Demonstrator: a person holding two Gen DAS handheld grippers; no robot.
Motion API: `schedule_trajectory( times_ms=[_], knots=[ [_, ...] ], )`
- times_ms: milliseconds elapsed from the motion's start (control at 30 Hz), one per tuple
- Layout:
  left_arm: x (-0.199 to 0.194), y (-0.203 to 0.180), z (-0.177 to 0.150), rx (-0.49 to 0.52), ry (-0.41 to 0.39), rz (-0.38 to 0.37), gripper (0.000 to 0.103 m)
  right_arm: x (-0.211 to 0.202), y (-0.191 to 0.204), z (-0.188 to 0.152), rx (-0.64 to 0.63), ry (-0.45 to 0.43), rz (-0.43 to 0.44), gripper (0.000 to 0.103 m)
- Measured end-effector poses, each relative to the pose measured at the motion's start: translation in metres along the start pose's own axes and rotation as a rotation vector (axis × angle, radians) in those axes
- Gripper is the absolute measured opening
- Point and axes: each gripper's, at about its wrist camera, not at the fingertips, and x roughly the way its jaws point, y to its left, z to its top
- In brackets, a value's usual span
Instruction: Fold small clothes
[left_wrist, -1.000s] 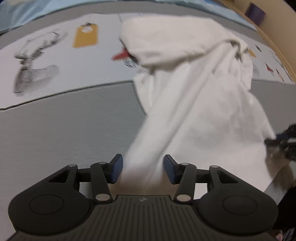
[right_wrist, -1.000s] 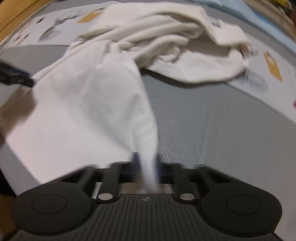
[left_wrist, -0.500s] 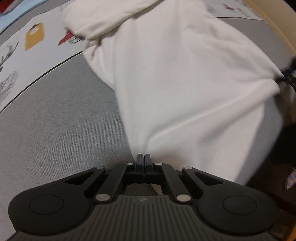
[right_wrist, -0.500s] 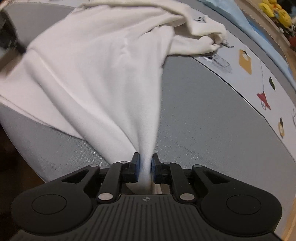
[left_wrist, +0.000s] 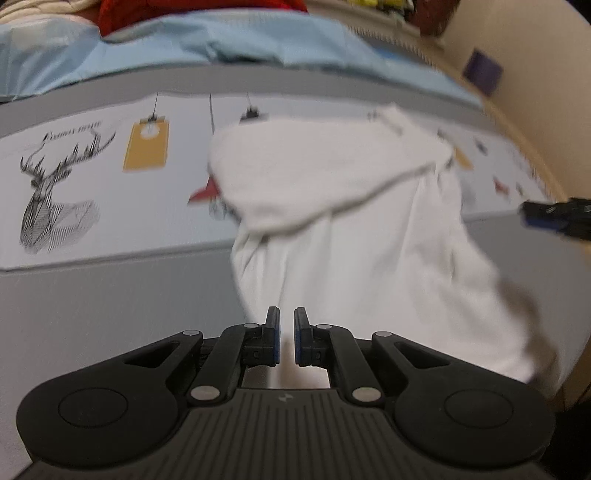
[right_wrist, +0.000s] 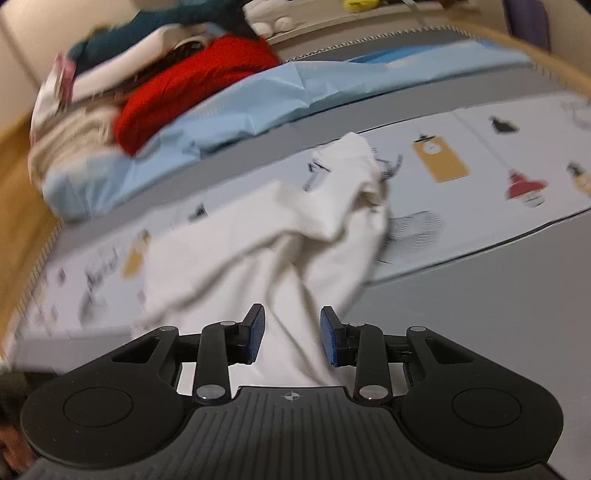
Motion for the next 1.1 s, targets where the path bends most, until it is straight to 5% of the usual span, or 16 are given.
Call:
schedule_trajectory(
  times_ms=[200,500,600,700,867,900,933,967,1000,1100],
  knots=[
    [0.011,-0.018,0.034,-0.045,-0.063,0.002,0.008,0.059,0.016,0.021,0.237,-0.008,0.060,0.035],
    [0.035,-0.028,0.064,-0.025,-0.085,-0.048,0.008,0.143,0.018,0.027,0.356,0.031,-0.026,0.034],
    [0.047,-0.036,0.073,-0.003,-0.086,-0.085,0.021,0.150,0.020,0.033,0.371,-0.004,0.012,0.003],
    [0.059,-0.049,0.082,0.039,-0.099,-0.109,0.042,0.142,0.034,0.041,0.310,-0.070,0.072,0.002],
    [0.069,-0.063,0.097,0.060,-0.173,-0.110,0.063,0.118,0.072,0.059,0.158,-0.097,0.367,0.001],
    [0.070,-0.062,0.101,0.050,-0.195,-0.109,0.062,0.114,0.080,0.061,0.118,-0.075,0.429,0.001],
    [0.070,-0.059,0.103,0.038,-0.214,-0.106,0.050,0.111,0.087,0.061,0.075,-0.055,0.471,0.001],
    [0.069,-0.055,0.107,0.025,-0.232,-0.104,0.033,0.109,0.094,0.061,0.031,-0.036,0.496,0.001],
    [0.067,-0.049,0.112,0.018,-0.235,-0.099,0.004,0.109,0.099,0.061,-0.005,-0.018,0.502,0.002],
    [0.053,-0.014,0.125,-0.051,-0.252,0.060,0.004,0.110,0.093,0.063,-0.011,-0.002,0.448,0.006]
  ],
)
